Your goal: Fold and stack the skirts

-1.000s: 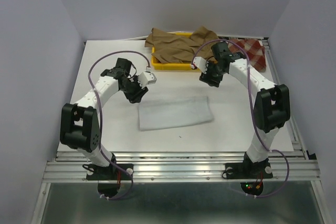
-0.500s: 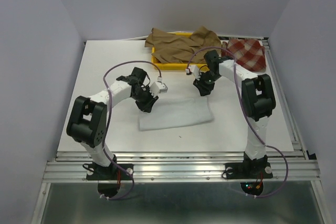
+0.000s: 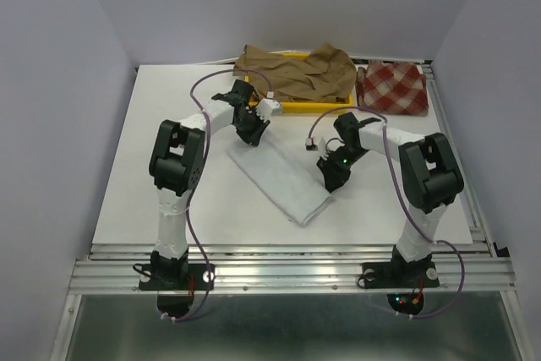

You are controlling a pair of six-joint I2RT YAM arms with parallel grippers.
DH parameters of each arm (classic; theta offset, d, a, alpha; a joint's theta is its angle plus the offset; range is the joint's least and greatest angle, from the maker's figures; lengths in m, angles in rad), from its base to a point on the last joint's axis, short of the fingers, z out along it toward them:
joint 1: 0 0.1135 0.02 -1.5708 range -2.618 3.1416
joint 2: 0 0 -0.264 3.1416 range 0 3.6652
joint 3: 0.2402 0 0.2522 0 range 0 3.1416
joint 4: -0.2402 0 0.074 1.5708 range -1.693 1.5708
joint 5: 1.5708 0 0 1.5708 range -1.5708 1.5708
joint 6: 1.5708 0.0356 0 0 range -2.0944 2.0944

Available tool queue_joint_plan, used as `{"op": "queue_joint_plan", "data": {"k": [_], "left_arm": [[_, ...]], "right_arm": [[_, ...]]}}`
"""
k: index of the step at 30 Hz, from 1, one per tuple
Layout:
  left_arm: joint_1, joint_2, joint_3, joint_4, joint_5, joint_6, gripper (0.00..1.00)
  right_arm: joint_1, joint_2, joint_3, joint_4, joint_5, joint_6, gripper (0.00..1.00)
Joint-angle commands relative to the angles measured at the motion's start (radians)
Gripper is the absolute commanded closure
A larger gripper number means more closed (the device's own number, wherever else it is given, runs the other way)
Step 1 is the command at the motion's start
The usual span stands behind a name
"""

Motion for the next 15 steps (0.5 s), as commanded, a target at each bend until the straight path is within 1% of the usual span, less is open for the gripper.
{"op": "queue_joint_plan", "data": {"k": [1, 2, 3, 4, 6, 8, 9, 10, 12, 13, 14, 15], "left_arm": [[-0.037, 0.107, 0.242, -0.046, -0.01, 0.016, 0.75], [-0.049, 0.105, 0.265, -0.048, -0.008, 0.016, 0.7], [-0.052, 0.099, 0.279, -0.043, -0.005, 0.013, 0.67], [-0.052, 0.075, 0.296, -0.037, 0.008, 0.007, 0.65], [-0.051, 0.039, 0.287, -0.014, 0.009, -0.006, 0.61], [-0.047, -0.043, 0.252, -0.002, 0.016, -0.007, 0.59], [-0.047, -0.077, 0.223, 0.007, 0.01, -0.007, 0.59], [-0.049, -0.153, 0.145, 0.016, 0.004, -0.001, 0.58], [-0.049, -0.235, 0.056, 0.036, -0.005, 0.008, 0.57], [-0.054, -0.325, -0.045, 0.045, -0.02, 0.011, 0.56], [-0.057, -0.371, -0.098, 0.059, -0.028, 0.026, 0.55], [-0.063, -0.416, -0.148, 0.07, -0.037, 0.027, 0.54]], "right_arm": [[0.098, -0.102, -0.083, -0.013, -0.214, 0.13, 0.72], [0.128, -0.114, -0.09, -0.008, -0.242, 0.176, 0.69], [0.139, -0.125, -0.093, -0.002, -0.271, 0.199, 0.68], [0.139, -0.14, -0.088, 0.009, -0.323, 0.237, 0.63], [0.139, -0.148, -0.071, 0.012, -0.351, 0.267, 0.6], [0.139, -0.155, -0.042, 0.005, -0.325, 0.277, 0.6], [0.127, -0.163, -0.039, 0.003, -0.317, 0.28, 0.6], [0.098, -0.172, -0.039, 0.004, -0.314, 0.282, 0.6], [0.067, -0.186, -0.039, 0.006, -0.317, 0.302, 0.6], [0.055, -0.191, -0.039, 0.012, -0.319, 0.32, 0.58], [0.044, -0.191, -0.038, 0.021, -0.325, 0.369, 0.55], [0.034, -0.189, -0.042, 0.032, -0.328, 0.41, 0.53]]}}
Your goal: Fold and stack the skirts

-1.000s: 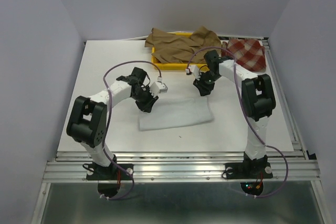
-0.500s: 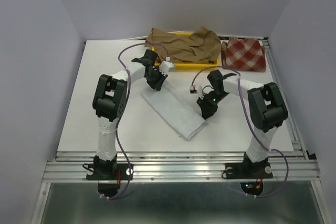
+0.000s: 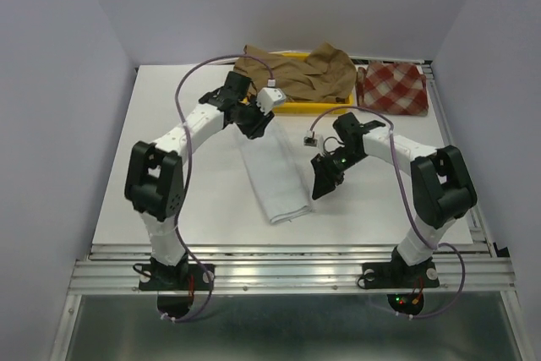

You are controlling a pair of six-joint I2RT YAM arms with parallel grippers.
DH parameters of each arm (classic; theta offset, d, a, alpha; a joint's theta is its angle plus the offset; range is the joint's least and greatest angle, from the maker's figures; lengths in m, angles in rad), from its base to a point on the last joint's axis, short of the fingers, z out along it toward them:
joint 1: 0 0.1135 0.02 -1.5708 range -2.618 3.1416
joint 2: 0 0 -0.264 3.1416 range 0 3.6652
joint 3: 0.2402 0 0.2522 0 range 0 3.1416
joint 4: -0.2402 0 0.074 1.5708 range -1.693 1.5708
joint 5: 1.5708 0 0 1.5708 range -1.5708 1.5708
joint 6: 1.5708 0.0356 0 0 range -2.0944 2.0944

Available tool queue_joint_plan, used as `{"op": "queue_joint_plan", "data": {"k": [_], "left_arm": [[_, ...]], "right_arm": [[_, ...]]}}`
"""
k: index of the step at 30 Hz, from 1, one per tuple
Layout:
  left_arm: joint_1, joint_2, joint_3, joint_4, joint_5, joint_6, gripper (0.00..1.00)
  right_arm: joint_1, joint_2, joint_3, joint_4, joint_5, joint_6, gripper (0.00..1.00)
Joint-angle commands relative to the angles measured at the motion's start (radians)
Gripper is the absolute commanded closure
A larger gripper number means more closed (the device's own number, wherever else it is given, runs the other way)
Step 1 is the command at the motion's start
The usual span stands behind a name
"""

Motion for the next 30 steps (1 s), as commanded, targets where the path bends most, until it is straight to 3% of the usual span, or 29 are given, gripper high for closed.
{"op": "queue_joint_plan", "data": {"k": [1, 3, 4, 7, 11, 16, 26, 30], "left_arm": [[-0.026, -0.316, -0.244, 0.038, -0.027, 0.025, 0.53], [-0.052, -0.401, -0.337, 0.072, -0.035, 0.029, 0.51], [-0.072, -0.445, -0.428, 0.098, -0.061, -0.009, 0.4], [-0.16, -0.594, -0.582, 0.165, -0.147, -0.021, 0.37], [-0.3, -0.778, -0.774, 0.318, -0.296, -0.024, 0.25], [-0.408, -0.769, -0.846, 0.351, -0.362, -0.075, 0.25], [-0.621, -0.652, -0.848, 0.437, -0.4, -0.083, 0.25], [-0.657, -0.599, -0.816, 0.491, -0.4, -0.106, 0.25]], "right_arm": [[-0.045, -0.039, 0.026, 0.093, -0.041, 0.175, 0.52], [-0.045, -0.045, -0.003, 0.178, -0.038, 0.343, 0.47], [-0.045, -0.049, -0.043, 0.271, -0.034, 0.398, 0.45], [-0.045, -0.043, -0.092, 0.373, -0.036, 0.593, 0.37], [-0.045, 0.0, -0.155, 0.514, -0.013, 0.772, 0.36], [-0.025, 0.032, -0.183, 0.545, 0.084, 0.783, 0.34], [-0.025, 0.083, -0.253, 0.508, 0.068, 0.74, 0.34], [-0.025, 0.106, -0.273, 0.479, 0.042, 0.708, 0.35]]}}
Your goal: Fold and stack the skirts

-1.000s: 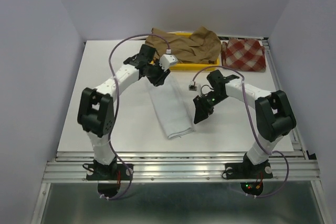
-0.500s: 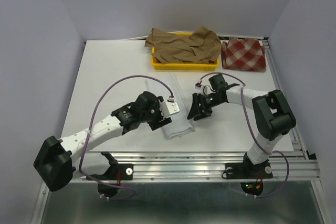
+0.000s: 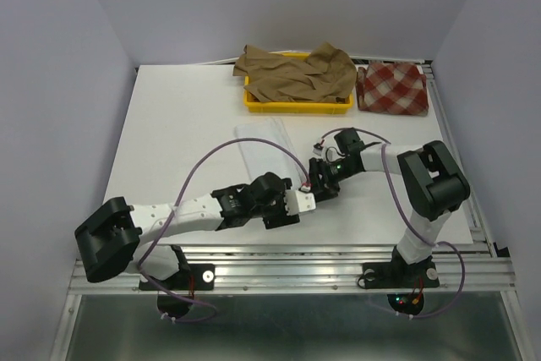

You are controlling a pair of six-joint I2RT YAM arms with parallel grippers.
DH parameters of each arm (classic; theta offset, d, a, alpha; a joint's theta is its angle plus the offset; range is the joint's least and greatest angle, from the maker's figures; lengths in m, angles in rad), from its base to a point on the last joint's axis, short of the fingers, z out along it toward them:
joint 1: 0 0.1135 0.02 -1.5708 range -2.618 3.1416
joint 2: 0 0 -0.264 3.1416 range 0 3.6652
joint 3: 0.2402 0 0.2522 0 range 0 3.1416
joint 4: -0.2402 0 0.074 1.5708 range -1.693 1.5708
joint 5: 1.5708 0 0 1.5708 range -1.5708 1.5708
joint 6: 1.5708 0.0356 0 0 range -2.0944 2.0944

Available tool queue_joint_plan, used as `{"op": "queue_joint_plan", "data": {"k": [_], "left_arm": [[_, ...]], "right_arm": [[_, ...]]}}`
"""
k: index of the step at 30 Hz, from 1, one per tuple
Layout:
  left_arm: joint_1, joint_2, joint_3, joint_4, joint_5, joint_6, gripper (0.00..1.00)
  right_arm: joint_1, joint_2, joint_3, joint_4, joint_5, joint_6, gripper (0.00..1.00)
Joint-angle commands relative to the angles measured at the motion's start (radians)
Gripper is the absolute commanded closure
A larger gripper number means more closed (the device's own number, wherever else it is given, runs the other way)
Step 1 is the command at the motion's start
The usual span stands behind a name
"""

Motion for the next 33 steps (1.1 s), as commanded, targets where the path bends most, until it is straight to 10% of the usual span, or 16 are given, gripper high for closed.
{"op": "queue_joint_plan", "data": {"k": [1, 4, 13, 33], "left_arm": [[-0.028, 0.034, 0.047, 0.083, -0.021, -0.036, 0.25], [-0.037, 0.048, 0.044, 0.092, -0.021, -0.04, 0.25], [-0.11, 0.048, -0.018, 0.109, -0.021, -0.005, 0.14], [-0.14, 0.235, 0.001, 0.214, -0.298, -0.083, 0.25]], "right_arm": [[0.007, 0.044, -0.042, -0.043, 0.02, -0.054, 0.35], [0.007, 0.05, -0.053, -0.049, 0.007, -0.072, 0.37], [0.007, 0.075, 0.061, -0.048, -0.143, -0.008, 0.99], [0.007, 0.064, 0.059, -0.037, -0.259, 0.185, 0.99]]}}
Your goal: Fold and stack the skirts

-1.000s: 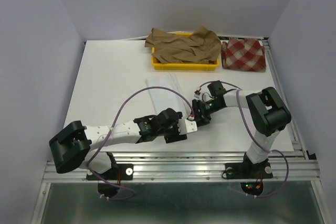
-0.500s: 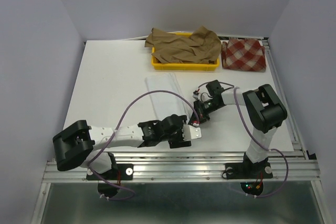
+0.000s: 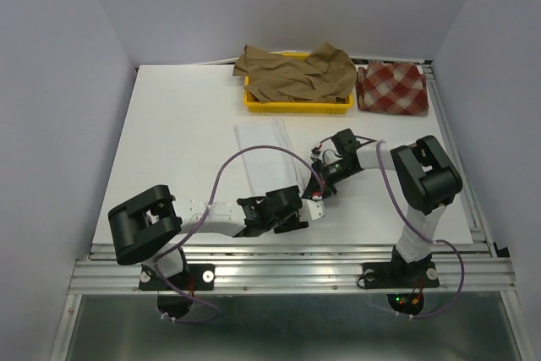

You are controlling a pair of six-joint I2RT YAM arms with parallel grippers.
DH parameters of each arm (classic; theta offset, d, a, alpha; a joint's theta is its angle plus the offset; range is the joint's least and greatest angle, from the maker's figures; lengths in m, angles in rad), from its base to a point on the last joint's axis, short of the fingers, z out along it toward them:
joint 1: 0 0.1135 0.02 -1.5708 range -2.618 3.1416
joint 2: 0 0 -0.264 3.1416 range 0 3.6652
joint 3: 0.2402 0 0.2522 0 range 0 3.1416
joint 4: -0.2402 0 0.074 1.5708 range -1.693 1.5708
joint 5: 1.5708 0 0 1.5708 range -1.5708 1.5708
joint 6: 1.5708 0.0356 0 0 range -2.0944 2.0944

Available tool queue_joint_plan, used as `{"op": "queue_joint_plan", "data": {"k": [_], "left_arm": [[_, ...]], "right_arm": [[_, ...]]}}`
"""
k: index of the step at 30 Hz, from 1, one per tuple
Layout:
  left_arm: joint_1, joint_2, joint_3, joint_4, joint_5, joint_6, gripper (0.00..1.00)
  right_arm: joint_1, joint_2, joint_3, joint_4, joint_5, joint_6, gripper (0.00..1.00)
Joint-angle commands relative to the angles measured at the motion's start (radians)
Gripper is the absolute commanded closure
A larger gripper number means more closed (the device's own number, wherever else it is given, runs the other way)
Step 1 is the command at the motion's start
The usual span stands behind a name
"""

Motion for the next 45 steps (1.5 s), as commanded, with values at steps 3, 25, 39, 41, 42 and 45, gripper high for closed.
{"op": "queue_joint_plan", "data": {"k": [3, 25, 39, 41, 42, 45], "left_arm": [[-0.042, 0.008, 0.008, 0.039, -0.055, -0.034, 0.26], [-0.097, 0.052, 0.034, 0.056, -0.134, -0.07, 0.33], [-0.114, 0.144, 0.054, 0.061, -0.273, -0.091, 0.03], [-0.112, 0.134, 0.039, 0.056, -0.273, -0.091, 0.03], [-0.112, 0.114, 0.016, 0.049, -0.272, -0.07, 0.24], [-0.111, 0.085, -0.019, 0.033, -0.269, -0.068, 0.36]], "right_arm": [[-0.004, 0.01, 0.028, 0.01, -0.058, 0.072, 0.99], [-0.046, 0.016, -0.021, 0.095, -0.118, 0.149, 0.99], [-0.065, 0.007, -0.034, 0.109, -0.147, 0.166, 0.99], [-0.065, -0.001, -0.037, 0.107, -0.147, 0.164, 0.99], [-0.076, -0.002, -0.043, 0.107, -0.144, 0.163, 0.99], [-0.076, -0.002, -0.049, 0.107, -0.142, 0.16, 0.99]]}}
